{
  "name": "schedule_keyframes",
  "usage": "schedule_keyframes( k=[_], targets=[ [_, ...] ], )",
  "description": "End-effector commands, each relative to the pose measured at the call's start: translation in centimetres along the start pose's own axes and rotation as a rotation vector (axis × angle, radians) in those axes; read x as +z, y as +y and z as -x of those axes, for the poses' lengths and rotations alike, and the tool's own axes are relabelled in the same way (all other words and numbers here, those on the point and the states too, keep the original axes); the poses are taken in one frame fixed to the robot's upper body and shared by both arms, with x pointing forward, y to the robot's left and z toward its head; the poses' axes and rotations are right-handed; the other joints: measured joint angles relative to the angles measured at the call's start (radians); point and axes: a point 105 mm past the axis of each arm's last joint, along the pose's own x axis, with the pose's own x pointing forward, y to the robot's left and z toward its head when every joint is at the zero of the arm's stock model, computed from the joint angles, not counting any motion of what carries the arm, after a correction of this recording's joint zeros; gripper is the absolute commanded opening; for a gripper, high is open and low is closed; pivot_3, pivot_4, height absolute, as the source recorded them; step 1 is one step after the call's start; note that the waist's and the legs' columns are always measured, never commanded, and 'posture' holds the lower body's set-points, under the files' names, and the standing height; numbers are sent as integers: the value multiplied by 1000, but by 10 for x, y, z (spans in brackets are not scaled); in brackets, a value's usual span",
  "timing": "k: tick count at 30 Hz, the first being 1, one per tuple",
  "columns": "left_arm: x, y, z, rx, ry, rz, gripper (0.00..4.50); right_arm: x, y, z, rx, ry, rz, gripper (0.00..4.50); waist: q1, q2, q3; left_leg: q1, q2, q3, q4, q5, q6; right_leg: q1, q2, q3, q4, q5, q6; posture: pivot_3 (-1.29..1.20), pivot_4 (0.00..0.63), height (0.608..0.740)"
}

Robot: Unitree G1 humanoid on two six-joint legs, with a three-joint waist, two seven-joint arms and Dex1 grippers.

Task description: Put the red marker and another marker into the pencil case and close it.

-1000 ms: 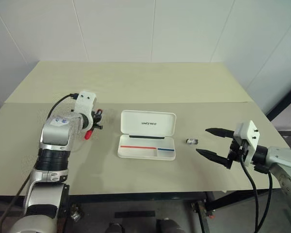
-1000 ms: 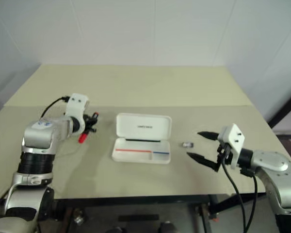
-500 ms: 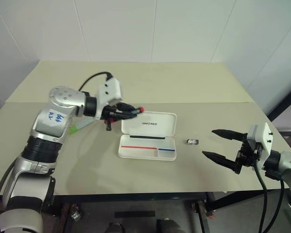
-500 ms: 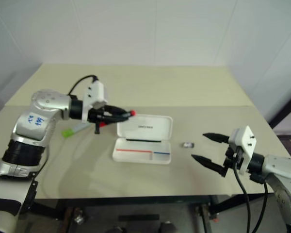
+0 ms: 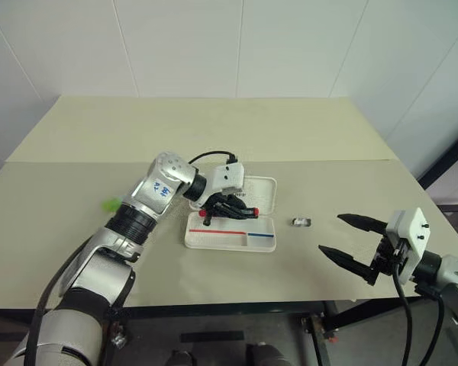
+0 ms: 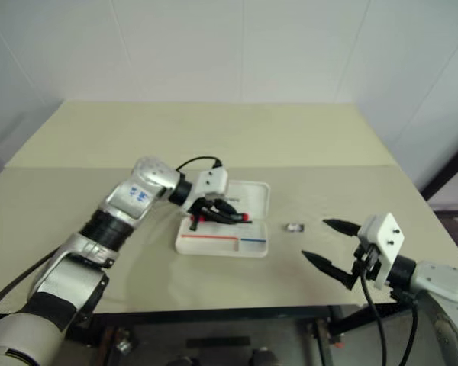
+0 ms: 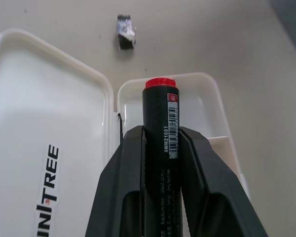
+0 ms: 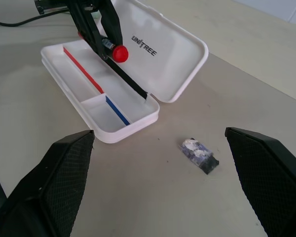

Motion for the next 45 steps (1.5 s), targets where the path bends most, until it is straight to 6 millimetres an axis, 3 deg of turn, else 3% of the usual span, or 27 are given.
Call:
schedule_keyframes(
  k=[1, 11, 22, 23, 31, 37, 41, 45],
  targets=[
    [14, 9, -2, 14, 13, -68, 619, 13, 0, 6, -40, -36, 52, 4500, 1, 0, 0, 0, 0, 0, 0, 0, 0, 0, 0, 0, 0, 0, 0, 0, 150, 740],
    [5, 10, -9, -9, 54, -104, 619, 10, 4, 13, -81, -21, 46, 4500, 1, 0, 0, 0, 0, 0, 0, 0, 0, 0, 0, 1, 0, -1, 1, 0, 150, 740],
    [10, 7, -10, -31, 24, -63, 4307, 10, 0, 12, -82, -20, 51, 4500, 1, 0, 0, 0, 0, 0, 0, 0, 0, 0, 0, 1, 0, 0, 1, 0, 150, 740],
    [10, 7, -9, -30, 21, -63, 4442, 10, 0, 12, -81, -21, 51, 4500, 1, 0, 0, 0, 0, 0, 0, 0, 0, 0, 0, 1, 1, 0, 1, 0, 150, 740],
    [22, 12, 11, 51, -71, -29, 4442, 9, 1, 5, -54, -30, 48, 4500, 0, 0, 0, 0, 0, -1, 0, 0, 0, 0, 0, 1, 1, -1, 1, 0, 150, 740],
    [21, 0, 53, 135, -220, -46, 4442, 8, 0, 0, -16, -29, 47, 4500, -5, 0, 0, 2, 1, 0, -1, 0, 0, 0, 0, 1, 3, -1, 1, 0, 150, 740],
    [4, -5, 74, 200, -179, 39, 4442, 10, -3, -1, 4, -38, 57, 4500, 0, 0, 0, 2, 1, 0, 2, 0, 0, 0, 0, 0, 5, -1, 1, 0, 150, 740],
    [-13, 2, 101, 367, -162, 98, 4442, 10, -6, -2, 21, -36, 62, 4500, 0, 0, 0, 2, 1, 0, 2, 0, 0, 1, -1, 0, 5, -1, 1, 0, 150, 740]
  ],
)
